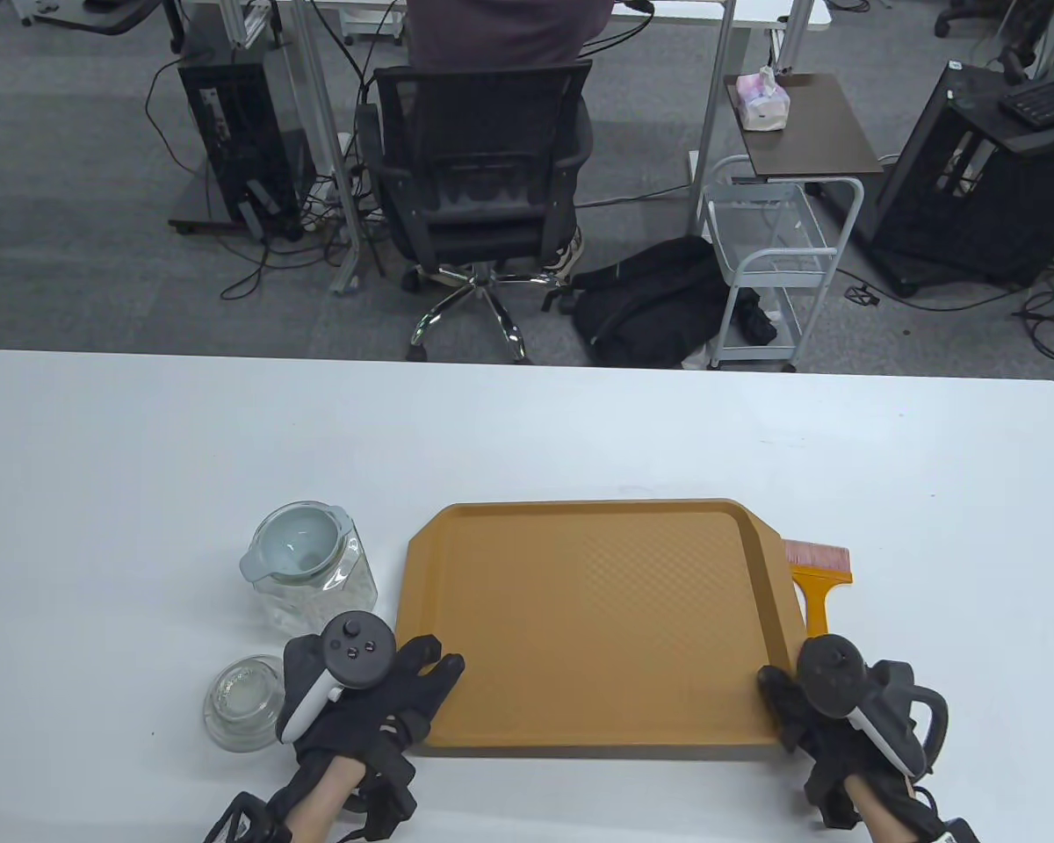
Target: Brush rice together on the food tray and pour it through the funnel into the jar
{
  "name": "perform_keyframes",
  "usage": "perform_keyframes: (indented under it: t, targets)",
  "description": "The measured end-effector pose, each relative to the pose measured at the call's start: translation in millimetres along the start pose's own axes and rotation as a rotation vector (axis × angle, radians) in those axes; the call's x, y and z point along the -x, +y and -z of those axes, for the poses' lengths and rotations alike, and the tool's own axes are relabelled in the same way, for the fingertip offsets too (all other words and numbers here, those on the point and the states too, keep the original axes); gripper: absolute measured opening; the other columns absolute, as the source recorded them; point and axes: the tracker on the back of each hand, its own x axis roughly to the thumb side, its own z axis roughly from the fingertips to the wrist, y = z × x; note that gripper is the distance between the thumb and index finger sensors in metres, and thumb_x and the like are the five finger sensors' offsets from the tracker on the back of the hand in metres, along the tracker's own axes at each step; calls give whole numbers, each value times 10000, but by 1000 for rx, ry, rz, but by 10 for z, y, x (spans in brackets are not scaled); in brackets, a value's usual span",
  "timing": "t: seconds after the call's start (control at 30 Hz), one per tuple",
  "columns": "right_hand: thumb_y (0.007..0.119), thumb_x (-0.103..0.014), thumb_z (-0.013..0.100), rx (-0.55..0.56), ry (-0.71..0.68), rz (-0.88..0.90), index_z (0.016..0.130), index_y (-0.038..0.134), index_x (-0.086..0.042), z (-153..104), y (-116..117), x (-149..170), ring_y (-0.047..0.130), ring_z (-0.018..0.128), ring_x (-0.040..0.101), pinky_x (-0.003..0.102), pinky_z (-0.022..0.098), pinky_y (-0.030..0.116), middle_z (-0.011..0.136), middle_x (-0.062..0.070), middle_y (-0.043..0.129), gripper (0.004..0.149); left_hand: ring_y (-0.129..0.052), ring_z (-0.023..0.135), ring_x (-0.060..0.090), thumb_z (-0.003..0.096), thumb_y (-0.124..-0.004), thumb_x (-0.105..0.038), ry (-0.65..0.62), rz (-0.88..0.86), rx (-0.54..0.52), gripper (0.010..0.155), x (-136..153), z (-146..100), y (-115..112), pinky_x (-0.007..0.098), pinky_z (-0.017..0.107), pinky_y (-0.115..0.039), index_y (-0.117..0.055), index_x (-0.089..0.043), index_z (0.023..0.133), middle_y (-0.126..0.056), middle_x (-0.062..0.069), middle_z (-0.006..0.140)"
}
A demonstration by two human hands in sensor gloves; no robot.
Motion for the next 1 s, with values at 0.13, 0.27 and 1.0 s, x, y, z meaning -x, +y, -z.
perform_keyframes:
  t: [0.13, 0.27, 1.0]
  targets:
    - [777, -596, 409, -47, -11, -84, 750, 858, 48, 1, 76, -74, 1027, 174, 173, 321, 99, 913, 579, 204, 964, 733, -658, 935, 584, 502, -626, -654, 26, 68, -23, 714, -15, -10, -21, 693, 665, -550, -729, -165, 1012, -549, 388, 1084]
    - [777, -606, 406, -87, -19, -127, 735, 872, 43, 16, 135, -108, 1027, 167, 180, 330, 97, 909, 558, 201, 974, 734, -654, 943, 574, 505, -623, -656, 51, 81, -4, 714, -2, 22, -50, 687, 673, -546, -717, -169, 1020, -551, 376, 1087]
    - [776, -567, 414, 109, -63, -1, 745, 928, -52, -70, -93, -107, 1033, 238, 238, 375, 157, 897, 567, 140, 1028, 631, -859, 824, 430, 509, -605, -683, 58, 174, -115, 740, -273, -128, 402, 589, 618, -686, -707, -154, 1016, -776, 232, 1039]
